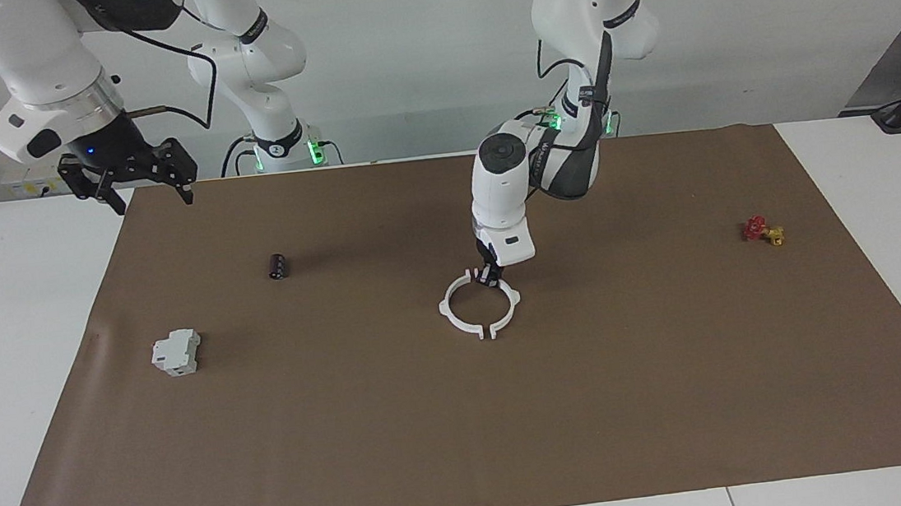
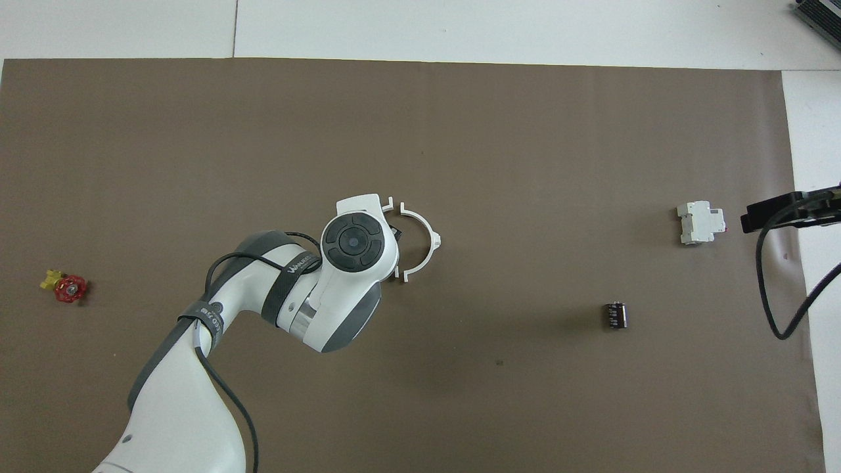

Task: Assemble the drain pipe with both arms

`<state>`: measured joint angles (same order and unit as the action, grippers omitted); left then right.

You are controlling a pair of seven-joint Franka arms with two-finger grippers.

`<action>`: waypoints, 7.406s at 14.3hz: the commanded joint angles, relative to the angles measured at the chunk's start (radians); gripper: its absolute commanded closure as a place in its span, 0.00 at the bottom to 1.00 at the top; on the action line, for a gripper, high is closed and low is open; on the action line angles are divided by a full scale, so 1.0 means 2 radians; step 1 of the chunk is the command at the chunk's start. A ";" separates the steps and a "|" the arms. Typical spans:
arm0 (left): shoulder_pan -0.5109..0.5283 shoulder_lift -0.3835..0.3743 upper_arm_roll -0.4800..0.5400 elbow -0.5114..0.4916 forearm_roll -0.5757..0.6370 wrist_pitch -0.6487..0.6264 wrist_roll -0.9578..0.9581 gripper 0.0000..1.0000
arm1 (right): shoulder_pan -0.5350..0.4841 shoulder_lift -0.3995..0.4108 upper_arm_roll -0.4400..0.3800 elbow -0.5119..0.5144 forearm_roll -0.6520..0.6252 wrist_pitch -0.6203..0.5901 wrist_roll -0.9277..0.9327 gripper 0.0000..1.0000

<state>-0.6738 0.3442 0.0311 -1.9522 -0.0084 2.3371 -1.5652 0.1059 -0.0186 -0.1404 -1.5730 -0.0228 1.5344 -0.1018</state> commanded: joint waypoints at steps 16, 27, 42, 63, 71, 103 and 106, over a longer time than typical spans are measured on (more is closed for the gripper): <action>-0.015 0.013 0.006 0.004 0.035 0.011 0.001 1.00 | -0.002 -0.006 0.002 -0.003 0.007 -0.005 0.007 0.00; -0.016 0.013 0.005 0.002 0.029 0.007 -0.021 1.00 | -0.002 -0.006 0.002 -0.003 0.007 -0.005 0.007 0.00; -0.022 0.012 0.004 -0.002 0.029 0.005 -0.041 1.00 | -0.002 -0.006 0.002 -0.003 0.007 -0.005 0.007 0.00; -0.029 0.013 0.004 0.004 0.033 0.006 -0.041 1.00 | -0.002 -0.006 0.002 -0.003 0.007 -0.005 0.007 0.00; -0.023 0.013 0.005 0.004 0.030 0.005 -0.041 1.00 | -0.002 -0.006 0.002 -0.003 0.007 -0.005 0.007 0.00; 0.096 -0.138 0.009 0.027 0.033 -0.217 0.226 0.00 | -0.002 -0.006 0.002 -0.003 0.007 -0.005 0.007 0.00; 0.143 -0.174 0.010 0.027 0.033 -0.260 0.339 0.00 | -0.003 -0.006 0.002 -0.003 0.007 -0.005 0.007 0.00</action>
<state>-0.4470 0.0569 0.0579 -1.8856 0.0495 1.8718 -1.0086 0.1059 -0.0186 -0.1404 -1.5730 -0.0228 1.5344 -0.1018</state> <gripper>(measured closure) 0.000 0.000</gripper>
